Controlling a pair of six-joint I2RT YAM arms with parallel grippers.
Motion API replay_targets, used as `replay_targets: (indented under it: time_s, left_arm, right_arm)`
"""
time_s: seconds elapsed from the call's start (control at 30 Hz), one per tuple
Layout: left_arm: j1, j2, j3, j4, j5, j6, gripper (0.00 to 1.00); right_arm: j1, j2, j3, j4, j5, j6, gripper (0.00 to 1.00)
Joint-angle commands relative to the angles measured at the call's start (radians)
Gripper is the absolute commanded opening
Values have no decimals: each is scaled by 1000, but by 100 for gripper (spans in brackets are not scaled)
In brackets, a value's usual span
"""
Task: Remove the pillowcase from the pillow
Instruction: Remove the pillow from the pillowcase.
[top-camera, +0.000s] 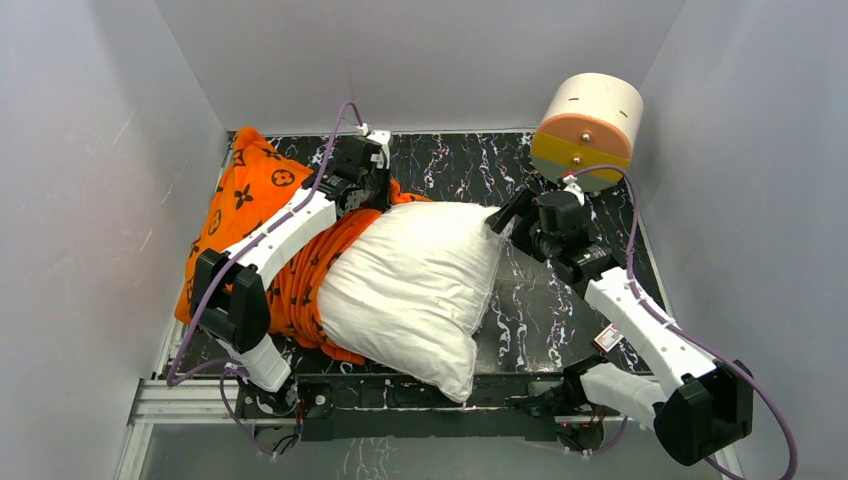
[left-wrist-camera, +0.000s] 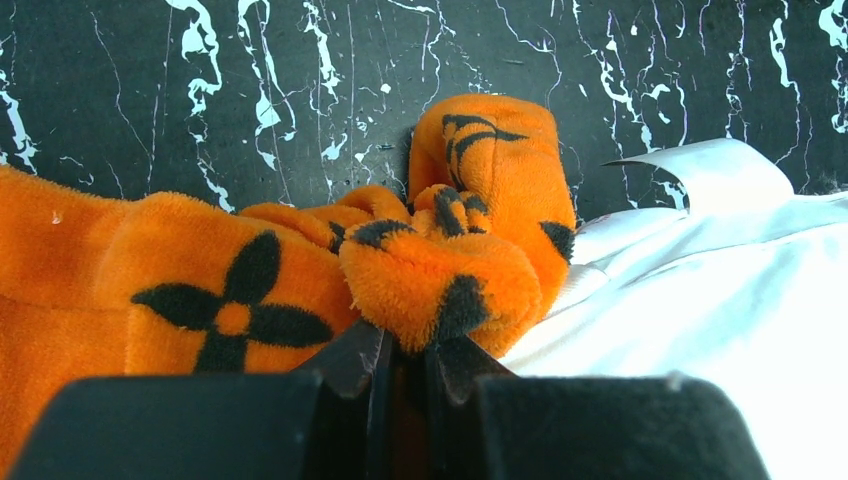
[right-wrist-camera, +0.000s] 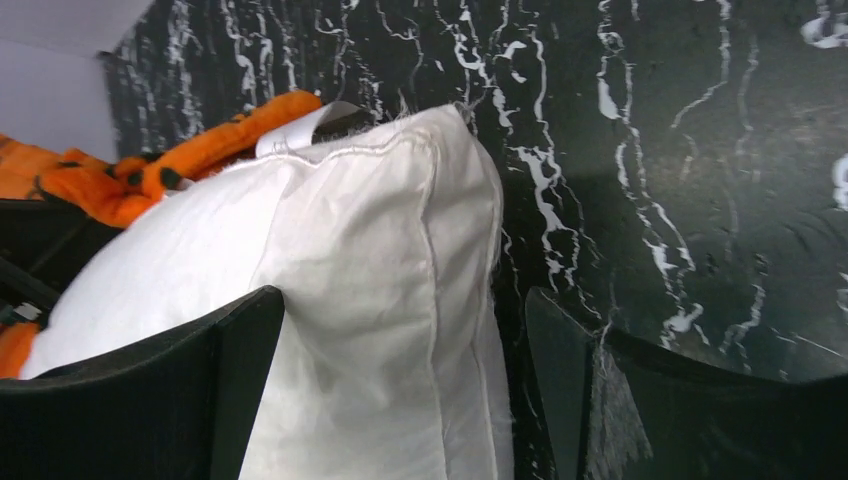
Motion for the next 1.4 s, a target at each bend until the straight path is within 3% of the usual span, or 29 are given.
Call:
replay_targets:
  time_s: [0.0,0.07,0.3,0.4,0.47,0.5,0.57,0.63,0.67,0.8,0.97,1.07,1.23,1.37]
  left_arm:
    - [8,-76,-18,-43,-2,-16,0]
    - [8,-80,-22,-42,9,-22,0]
    - [8,-77,-24,-28,41,-39,0]
    - [8,-75,-23,-21,49,-42,0]
    - [8,-75,-23,-14,55,-47,0]
    - [7,-78,-25,-10,56,-50,0]
    - [8,-84,-27,-5,54,-51,0]
    - [8,-91,-29,-4,41,-47,0]
    - [8,-96,-28,-4,25,-32,0]
    - [11,-101,0,-50,-155,40,0]
    - [118,-56,57,-88,-366,128,0]
    - [215,-32,96,-101,-418,146,0]
    - [280,23,148,-126,-415,176,0]
    - [279,30,149,-145,-242,147,0]
  right_arm:
    - [-111,9,-134,415,-322,129,98]
    - [-151,41,-187,567,-449,199,99]
    - [-167,151,-239,764,-615,305,98]
    - [-166,240,-209,848,-836,291,79]
    - [-169,278,-170,793,-934,241,52]
    - [-172,278,-153,727,-926,206,44]
    - [-177,248,-147,637,-841,147,18]
    - [-187,201,-152,561,-733,103,3]
    - [-197,174,-150,520,-671,84,0]
    - [-286,82,-121,332,-535,5,0]
    - [-459,50,-137,282,-647,-23,0]
    - [-477,62,-136,261,-681,-43,0]
    - [-515,64,-109,237,-659,-60,0]
    - [-515,86,-54,200,-661,-91,0]
